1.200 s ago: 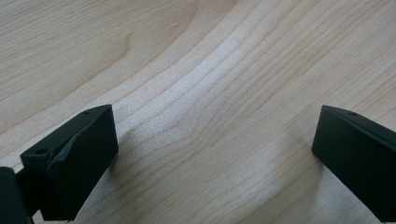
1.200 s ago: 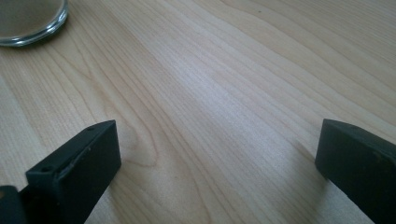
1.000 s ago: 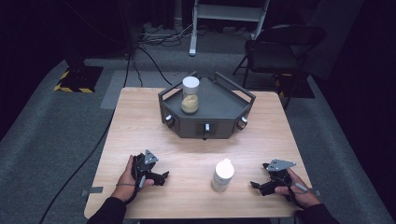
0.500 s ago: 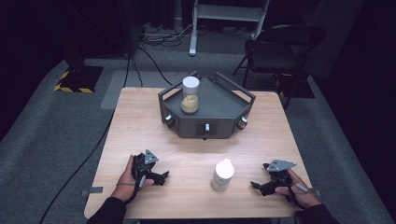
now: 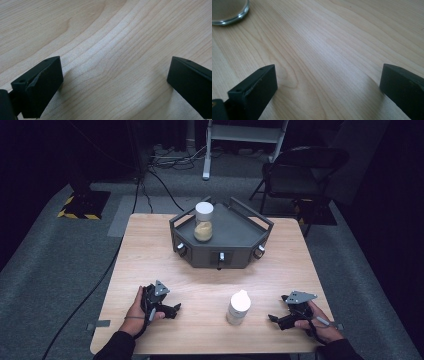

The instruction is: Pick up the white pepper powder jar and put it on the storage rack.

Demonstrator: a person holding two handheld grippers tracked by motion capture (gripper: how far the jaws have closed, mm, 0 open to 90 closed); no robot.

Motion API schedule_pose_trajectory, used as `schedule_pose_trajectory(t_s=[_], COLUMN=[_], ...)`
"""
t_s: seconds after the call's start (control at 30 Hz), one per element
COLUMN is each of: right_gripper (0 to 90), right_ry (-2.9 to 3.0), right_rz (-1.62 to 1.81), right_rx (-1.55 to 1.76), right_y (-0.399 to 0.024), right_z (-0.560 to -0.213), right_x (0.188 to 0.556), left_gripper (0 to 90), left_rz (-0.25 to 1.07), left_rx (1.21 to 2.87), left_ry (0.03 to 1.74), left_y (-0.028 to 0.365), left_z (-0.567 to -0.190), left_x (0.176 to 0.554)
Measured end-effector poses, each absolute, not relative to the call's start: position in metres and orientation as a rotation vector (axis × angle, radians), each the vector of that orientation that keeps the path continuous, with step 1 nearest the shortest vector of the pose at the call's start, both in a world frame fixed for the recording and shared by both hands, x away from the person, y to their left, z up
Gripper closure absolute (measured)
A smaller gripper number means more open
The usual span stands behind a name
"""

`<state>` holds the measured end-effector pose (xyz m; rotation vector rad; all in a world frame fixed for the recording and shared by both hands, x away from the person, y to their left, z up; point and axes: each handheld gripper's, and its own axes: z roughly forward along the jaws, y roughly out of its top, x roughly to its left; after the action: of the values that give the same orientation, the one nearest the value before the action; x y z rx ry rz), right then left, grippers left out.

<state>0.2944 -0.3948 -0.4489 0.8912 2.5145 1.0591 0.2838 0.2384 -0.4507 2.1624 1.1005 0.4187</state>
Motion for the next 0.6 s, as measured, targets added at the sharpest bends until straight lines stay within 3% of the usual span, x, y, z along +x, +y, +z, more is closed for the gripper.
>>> schedule_pose_trajectory(t_s=[0.6], right_gripper=[1.0], right_ry=[2.443], right_rz=[1.26], right_rx=[0.828], right_y=[-0.388], right_z=[-0.444], right_x=[0.281], left_gripper=[0.0], left_rz=[0.419], left_rx=[2.162], left_ry=[1.101], left_y=[0.238], left_z=[-0.451], left_x=[0.284])
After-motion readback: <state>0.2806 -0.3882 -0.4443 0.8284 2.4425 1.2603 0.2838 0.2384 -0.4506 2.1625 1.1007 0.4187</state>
